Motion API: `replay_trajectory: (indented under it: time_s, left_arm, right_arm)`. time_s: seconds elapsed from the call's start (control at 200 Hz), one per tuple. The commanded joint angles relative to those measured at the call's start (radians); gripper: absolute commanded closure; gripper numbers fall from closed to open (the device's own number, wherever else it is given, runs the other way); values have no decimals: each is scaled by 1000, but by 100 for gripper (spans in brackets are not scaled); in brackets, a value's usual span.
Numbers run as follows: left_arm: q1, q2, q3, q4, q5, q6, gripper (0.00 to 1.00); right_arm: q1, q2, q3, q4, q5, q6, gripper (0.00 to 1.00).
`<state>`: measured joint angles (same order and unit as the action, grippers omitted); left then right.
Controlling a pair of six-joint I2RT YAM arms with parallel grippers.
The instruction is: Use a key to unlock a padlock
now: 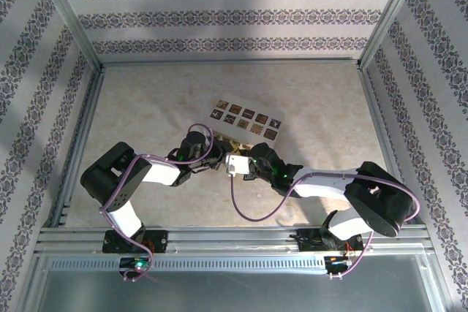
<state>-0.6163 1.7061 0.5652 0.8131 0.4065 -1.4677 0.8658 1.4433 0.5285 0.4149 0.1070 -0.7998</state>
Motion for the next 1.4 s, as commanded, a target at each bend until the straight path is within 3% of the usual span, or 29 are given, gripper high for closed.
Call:
replay_trajectory:
  time_s: [0.0,0.36,0.52,0.74,1.104,1.394]
  left_arm:
    - [-16,-33,22,55,9,-6,100]
    - [-17,-36,15,65,9,-11,100]
    - [-18,-36,6,69,5,-10,100]
    - [-19,-36,1,74,0,-11,100]
    - [-28,-36,-2,53,-15,0,100]
    - [-31,-28,-7,52,-21,5,100]
  right_arm:
    - [-8,26,14,47,28,20,86]
    - [-8,48,-10,144,86,65,100]
    - [-10,39,-15,187,80,143,100]
    - [-19,28,-2,232,24,424,100]
    - [-13,159,-96,644,25,918,100]
    - [3,230,-115,771,69,1090,100]
